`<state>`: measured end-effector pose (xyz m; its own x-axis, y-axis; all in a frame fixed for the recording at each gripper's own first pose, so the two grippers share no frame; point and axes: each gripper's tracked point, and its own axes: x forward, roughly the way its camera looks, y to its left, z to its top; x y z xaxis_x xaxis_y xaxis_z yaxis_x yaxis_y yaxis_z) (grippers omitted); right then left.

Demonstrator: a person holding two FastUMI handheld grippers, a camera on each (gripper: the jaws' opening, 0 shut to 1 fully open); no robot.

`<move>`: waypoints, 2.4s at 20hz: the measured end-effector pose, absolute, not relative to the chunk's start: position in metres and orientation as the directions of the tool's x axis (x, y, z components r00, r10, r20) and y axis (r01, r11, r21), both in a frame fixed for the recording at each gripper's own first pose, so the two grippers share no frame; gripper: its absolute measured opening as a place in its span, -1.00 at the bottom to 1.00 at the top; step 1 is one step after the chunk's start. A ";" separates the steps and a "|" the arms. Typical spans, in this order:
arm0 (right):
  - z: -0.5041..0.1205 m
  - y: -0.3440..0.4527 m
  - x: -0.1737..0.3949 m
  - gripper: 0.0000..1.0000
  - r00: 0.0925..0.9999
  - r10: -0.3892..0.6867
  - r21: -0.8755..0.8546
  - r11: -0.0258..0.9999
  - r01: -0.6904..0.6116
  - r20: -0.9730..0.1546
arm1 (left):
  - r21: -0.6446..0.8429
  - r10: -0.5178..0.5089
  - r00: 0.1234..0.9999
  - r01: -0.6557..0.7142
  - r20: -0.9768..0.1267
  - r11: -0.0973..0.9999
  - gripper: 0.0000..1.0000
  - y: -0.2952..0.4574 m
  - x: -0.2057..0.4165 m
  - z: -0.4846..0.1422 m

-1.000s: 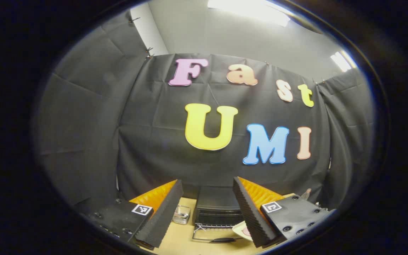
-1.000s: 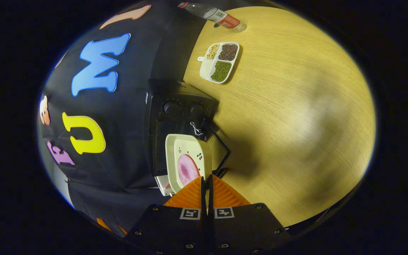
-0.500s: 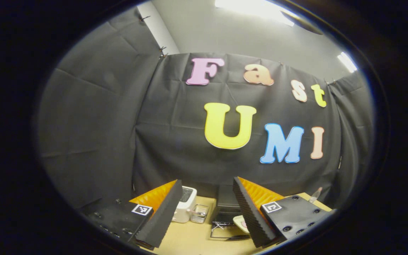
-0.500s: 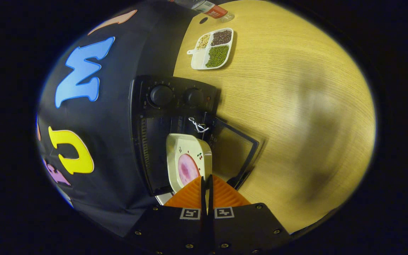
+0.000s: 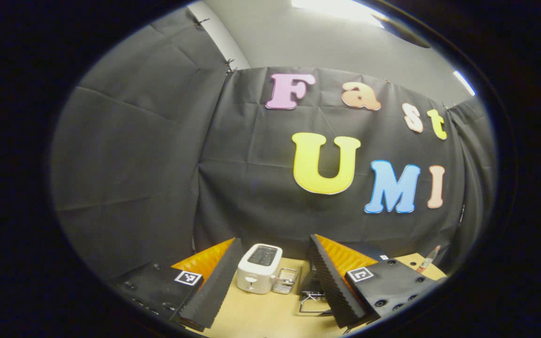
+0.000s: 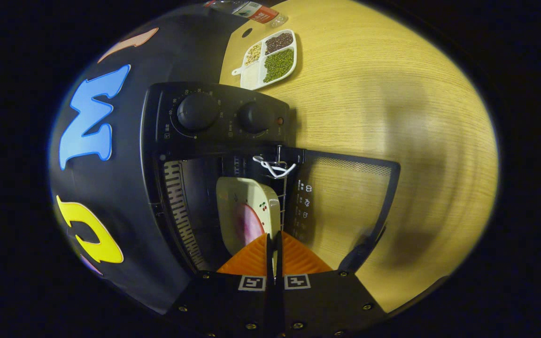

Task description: Open the electric oven with the left hand, put the food in, and close the electric oven.

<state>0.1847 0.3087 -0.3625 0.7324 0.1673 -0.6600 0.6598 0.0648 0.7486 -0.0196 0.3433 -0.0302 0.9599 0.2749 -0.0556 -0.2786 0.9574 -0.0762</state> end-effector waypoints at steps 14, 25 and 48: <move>-0.367 0.330 0.244 -0.99 0.753 0.157 0.766 0.049 0.641 -0.640 | -0.073 0.317 0.945 -0.323 -0.081 0.944 1.00 0.352 -0.009 -0.037; -0.353 0.328 0.209 -0.71 0.758 0.270 0.804 0.216 0.554 -0.594 | -0.090 0.253 0.965 -0.259 -0.073 0.962 0.93 0.304 0.008 -0.036; -0.064 0.128 0.060 -0.45 0.989 0.113 0.190 0.977 -0.092 -0.099 | -0.063 -0.023 0.999 0.020 -0.045 0.998 1.00 0.118 0.046 -0.033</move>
